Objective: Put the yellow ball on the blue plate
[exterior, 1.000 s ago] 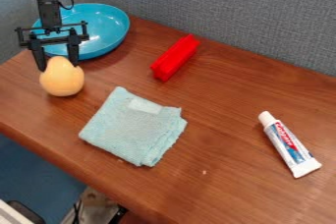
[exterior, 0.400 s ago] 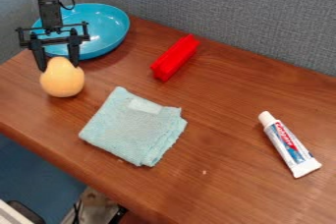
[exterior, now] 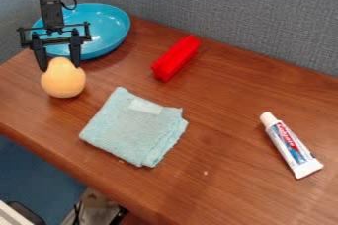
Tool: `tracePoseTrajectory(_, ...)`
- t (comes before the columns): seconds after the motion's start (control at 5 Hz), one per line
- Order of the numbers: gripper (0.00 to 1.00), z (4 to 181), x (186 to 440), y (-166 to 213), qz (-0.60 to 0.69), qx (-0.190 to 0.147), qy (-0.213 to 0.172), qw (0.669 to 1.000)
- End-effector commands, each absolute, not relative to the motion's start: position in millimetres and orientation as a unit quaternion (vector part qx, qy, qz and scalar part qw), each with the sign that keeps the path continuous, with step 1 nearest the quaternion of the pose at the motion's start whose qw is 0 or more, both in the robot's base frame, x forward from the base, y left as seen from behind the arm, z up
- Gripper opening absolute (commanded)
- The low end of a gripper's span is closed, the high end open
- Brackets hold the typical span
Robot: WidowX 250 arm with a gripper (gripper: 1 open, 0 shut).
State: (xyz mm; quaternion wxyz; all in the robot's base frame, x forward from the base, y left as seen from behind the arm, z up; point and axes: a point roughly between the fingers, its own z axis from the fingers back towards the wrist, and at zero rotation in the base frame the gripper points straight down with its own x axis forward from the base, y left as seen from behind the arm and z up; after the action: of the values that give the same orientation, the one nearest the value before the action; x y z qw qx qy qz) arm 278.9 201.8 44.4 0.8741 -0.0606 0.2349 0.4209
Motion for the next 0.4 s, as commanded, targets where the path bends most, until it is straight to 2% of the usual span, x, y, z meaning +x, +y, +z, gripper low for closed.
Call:
tracePoseTrajectory(0.0,0.00,50.3,285.9,196.6,0.411,-0.064,0.226,0.881)
tracePoseTrajectory(0.2,0.00,49.8,286.4,196.3,0.409,-0.065,0.227,0.881)
